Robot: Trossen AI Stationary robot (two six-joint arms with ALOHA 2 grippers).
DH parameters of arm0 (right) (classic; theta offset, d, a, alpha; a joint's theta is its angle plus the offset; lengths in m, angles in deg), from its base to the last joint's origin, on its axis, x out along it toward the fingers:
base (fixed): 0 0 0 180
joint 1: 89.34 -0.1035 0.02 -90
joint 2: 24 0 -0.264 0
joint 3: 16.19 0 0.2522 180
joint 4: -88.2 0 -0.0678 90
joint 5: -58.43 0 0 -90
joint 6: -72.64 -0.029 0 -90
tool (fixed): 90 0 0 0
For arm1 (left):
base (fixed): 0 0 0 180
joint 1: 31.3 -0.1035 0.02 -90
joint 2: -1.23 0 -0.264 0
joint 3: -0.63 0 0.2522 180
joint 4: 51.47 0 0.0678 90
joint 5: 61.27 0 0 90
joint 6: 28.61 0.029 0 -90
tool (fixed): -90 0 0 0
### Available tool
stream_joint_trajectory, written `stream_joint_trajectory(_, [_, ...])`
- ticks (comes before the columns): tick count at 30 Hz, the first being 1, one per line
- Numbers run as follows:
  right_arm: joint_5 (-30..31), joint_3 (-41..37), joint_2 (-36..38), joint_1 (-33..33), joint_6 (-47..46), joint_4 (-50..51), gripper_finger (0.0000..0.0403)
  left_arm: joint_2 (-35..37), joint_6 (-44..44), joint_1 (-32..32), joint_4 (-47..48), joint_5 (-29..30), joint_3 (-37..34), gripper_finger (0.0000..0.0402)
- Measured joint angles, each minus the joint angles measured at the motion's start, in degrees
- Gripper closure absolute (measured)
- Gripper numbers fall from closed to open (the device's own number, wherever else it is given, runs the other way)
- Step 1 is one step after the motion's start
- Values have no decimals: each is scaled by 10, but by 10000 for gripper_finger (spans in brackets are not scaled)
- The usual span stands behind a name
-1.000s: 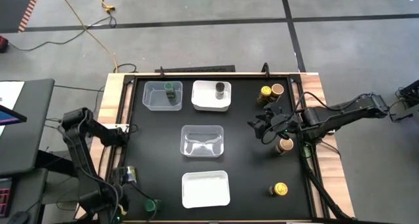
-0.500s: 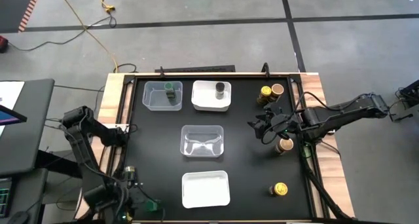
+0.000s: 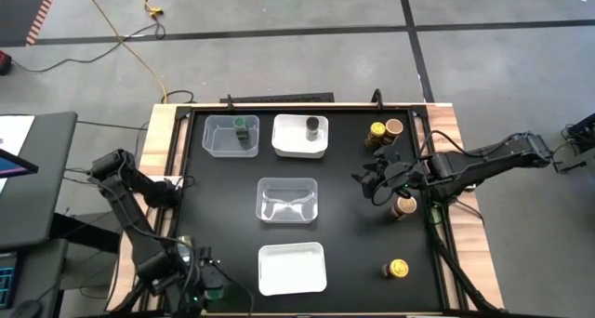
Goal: Sort spices by type
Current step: Put the green seasoning bottle into the top transparent bin
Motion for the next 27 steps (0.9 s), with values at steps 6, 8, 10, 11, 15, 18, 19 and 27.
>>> stream_joint_trajectory(6, [-7,0,0,0,13,1,85,-16,18,-11,-10,-8,0,111])
stream_joint_trajectory(8, [-7,0,0,0,14,2,85,-23,24,-14,-23,-13,0,111])
stream_joint_trajectory(10, [-7,0,0,0,14,5,85,-27,22,-14,-30,-14,0,111])
stream_joint_trajectory(11, [-7,0,0,0,14,8,85,-27,21,-14,-30,-13,-1,111])
stream_joint_trajectory(15, [-7,0,0,0,14,15,85,-27,3,-14,-29,-14,-5,111])
stream_joint_trajectory(18, [-8,0,0,0,14,15,85,-27,-7,-12,-32,-18,-14,111])
stream_joint_trajectory(19, [-8,0,0,0,14,15,85,-27,-9,-12,-35,-19,-17,111])
stream_joint_trajectory(27, [-8,0,0,0,14,17,85,-27,-16,-12,-63,-29,-51,111])
